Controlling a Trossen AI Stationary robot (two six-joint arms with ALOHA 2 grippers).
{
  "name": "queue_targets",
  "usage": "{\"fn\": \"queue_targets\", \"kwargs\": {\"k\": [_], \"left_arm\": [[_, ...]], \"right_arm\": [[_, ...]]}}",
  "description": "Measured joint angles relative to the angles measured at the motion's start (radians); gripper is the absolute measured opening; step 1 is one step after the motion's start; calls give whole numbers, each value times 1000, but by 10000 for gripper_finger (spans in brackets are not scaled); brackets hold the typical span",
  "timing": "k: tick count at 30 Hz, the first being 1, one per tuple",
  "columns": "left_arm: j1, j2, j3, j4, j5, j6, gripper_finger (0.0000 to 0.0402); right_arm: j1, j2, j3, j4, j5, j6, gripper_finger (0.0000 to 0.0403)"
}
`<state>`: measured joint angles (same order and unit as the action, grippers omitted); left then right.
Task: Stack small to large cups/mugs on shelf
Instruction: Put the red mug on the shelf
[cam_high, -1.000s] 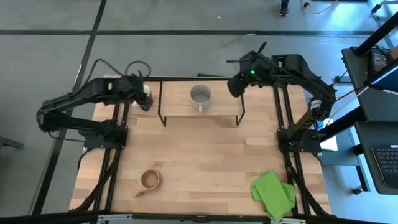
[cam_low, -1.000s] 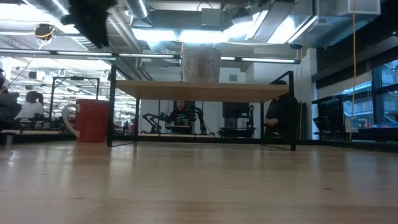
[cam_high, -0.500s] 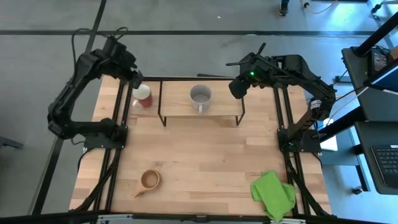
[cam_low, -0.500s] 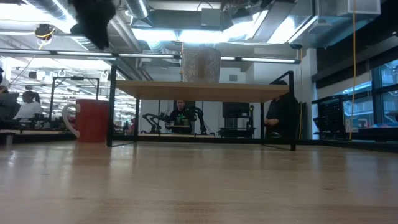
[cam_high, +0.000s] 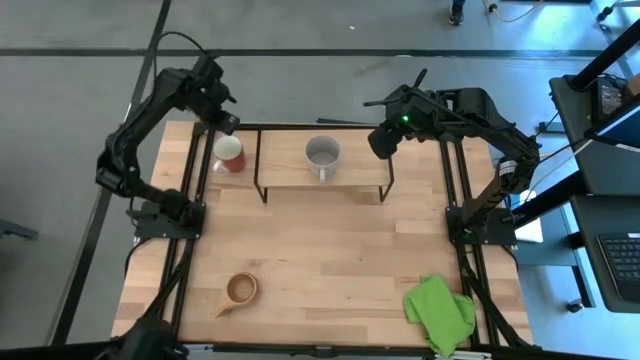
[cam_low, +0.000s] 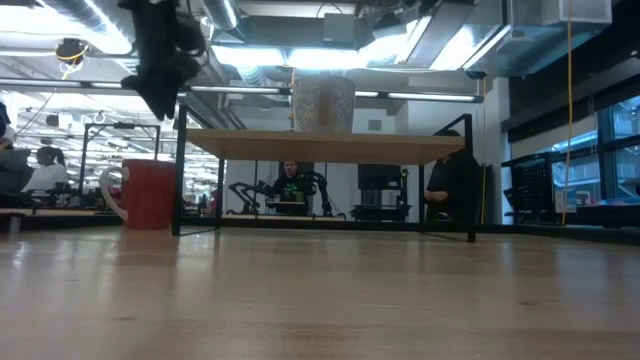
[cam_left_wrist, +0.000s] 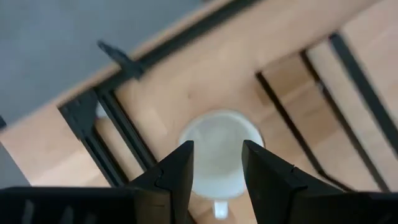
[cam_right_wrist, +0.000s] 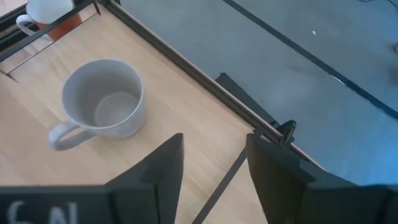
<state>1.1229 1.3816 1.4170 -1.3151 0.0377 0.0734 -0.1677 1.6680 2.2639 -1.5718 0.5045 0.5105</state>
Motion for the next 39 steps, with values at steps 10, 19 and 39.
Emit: {"fn": "queue_targets", "kwargs": {"k": [10,19,39], "left_arm": [[-6,128,0,-65,-34,-45,130],[-13,184,0,-65,-50,-192,130],[-90,-47,-239,57,-71,-532,130]], "right_arm": [[0,0,0,0,0,4,175],[0,0,0,1,0,4,175],[0,0,0,28,1,-138,175]]}}
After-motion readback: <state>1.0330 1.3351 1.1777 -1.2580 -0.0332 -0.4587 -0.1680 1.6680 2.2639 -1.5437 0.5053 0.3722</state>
